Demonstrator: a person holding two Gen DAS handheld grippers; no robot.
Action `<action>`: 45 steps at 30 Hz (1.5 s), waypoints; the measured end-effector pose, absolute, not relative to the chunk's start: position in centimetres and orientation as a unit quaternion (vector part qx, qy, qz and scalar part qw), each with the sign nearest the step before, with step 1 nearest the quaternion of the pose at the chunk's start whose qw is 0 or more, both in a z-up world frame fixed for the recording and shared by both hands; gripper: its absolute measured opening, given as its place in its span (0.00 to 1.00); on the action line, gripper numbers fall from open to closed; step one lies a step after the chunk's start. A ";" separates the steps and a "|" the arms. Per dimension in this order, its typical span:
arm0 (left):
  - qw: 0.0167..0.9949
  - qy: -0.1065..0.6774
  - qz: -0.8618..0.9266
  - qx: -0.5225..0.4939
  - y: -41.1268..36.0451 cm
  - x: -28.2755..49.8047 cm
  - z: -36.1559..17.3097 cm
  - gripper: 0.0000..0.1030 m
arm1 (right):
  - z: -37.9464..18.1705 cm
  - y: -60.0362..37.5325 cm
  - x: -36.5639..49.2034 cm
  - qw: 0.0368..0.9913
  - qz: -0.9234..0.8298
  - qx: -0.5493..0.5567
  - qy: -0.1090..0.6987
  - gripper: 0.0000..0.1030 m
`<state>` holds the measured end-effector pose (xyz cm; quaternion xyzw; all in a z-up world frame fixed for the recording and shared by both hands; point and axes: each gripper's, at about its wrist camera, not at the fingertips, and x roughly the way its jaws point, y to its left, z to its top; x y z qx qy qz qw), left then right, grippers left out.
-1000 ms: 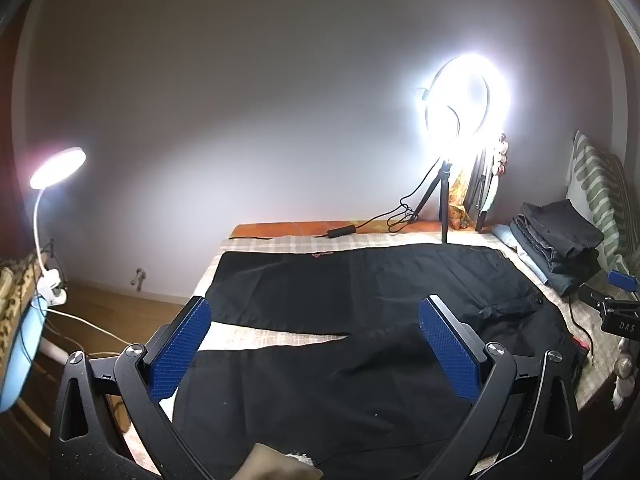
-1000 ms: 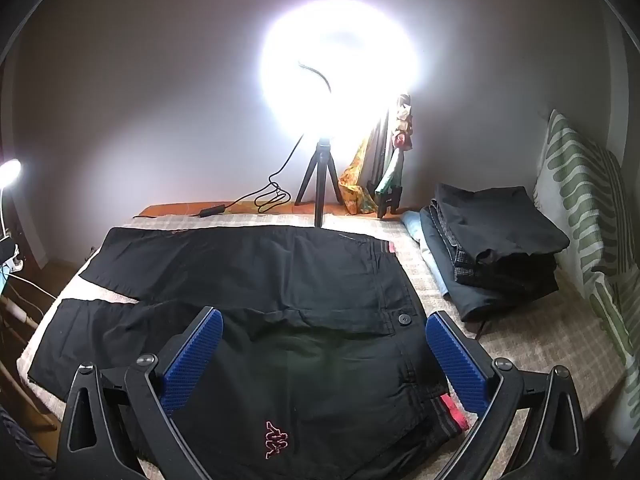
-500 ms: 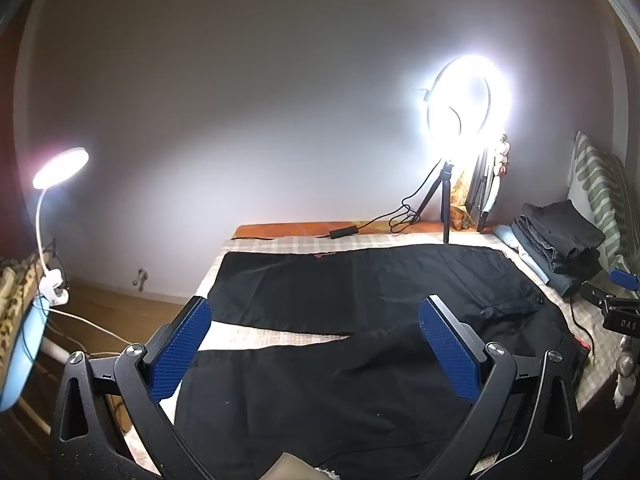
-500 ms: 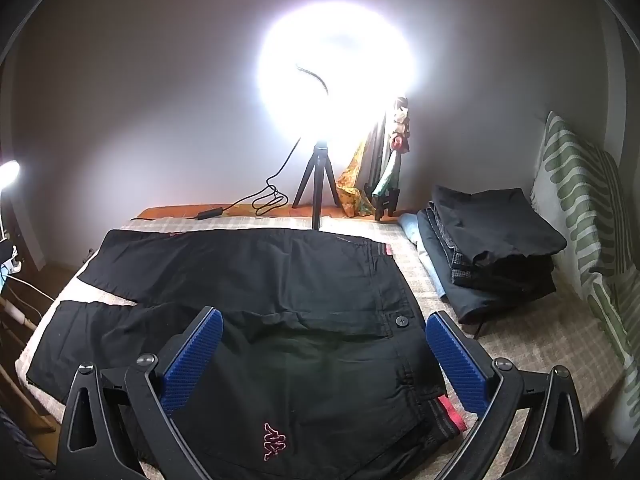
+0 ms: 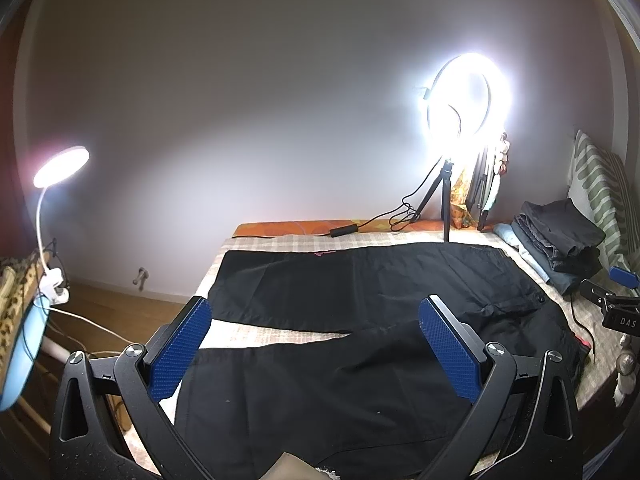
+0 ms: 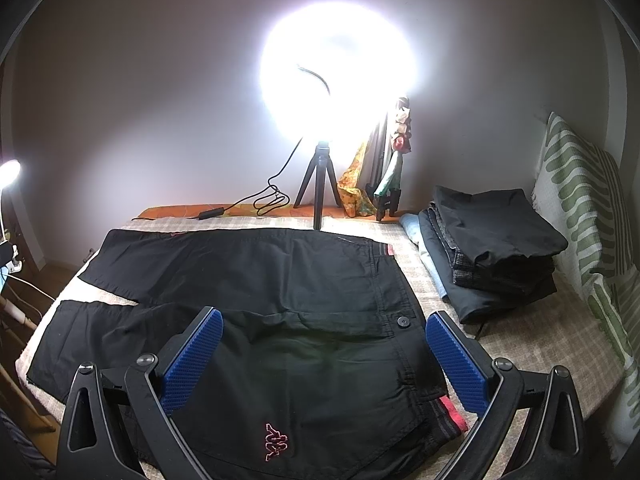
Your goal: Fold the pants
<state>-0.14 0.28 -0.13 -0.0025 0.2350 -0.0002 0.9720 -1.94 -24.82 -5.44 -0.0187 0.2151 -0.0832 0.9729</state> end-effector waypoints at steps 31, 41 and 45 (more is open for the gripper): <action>0.971 0.240 -0.004 0.002 0.8 -1.2 -0.5 1.00 | -5.1 -23.9 -2.4 0.974 -0.081 -0.023 0.210 1.00; 0.971 0.241 -0.005 0.002 0.9 -1.3 -0.4 1.00 | -5.2 -23.6 -2.4 0.974 -0.077 -0.025 0.211 1.00; 0.971 0.241 -0.006 0.002 0.9 -1.3 -0.4 1.00 | -5.2 -23.6 -2.3 0.974 -0.076 -0.025 0.210 1.00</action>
